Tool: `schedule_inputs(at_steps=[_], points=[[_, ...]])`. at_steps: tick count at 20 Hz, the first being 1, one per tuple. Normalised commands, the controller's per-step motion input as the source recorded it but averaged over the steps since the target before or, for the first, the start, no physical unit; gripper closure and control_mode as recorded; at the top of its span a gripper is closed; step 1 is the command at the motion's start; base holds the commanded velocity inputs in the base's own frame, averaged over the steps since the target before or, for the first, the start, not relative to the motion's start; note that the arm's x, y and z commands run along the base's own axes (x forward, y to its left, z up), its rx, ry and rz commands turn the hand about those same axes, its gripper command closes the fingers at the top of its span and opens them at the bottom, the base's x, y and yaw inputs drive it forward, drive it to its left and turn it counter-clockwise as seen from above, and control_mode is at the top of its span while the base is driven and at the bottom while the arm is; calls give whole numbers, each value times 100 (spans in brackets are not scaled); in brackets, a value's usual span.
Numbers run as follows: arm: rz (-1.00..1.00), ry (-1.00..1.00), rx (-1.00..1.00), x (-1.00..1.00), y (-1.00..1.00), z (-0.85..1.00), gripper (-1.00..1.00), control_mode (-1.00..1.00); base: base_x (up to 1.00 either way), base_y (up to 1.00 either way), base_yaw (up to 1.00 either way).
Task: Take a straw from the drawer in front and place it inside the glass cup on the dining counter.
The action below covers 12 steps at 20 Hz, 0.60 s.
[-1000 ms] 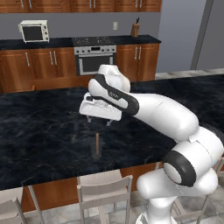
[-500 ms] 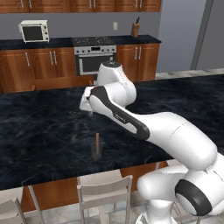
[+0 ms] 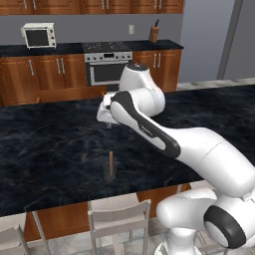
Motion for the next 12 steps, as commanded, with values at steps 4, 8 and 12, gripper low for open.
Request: schedule_inputs(at_steps=[4, 8, 12], points=[[6, 10, 0, -41, -20, 4, -100, -100, 0, 0, 0], [6, 11, -1, -70, -19, 0, -100, -100, 0, 0, 0], [5, 3, -2, -95, -14, 0, -100, -100, 0, 0, 0]])
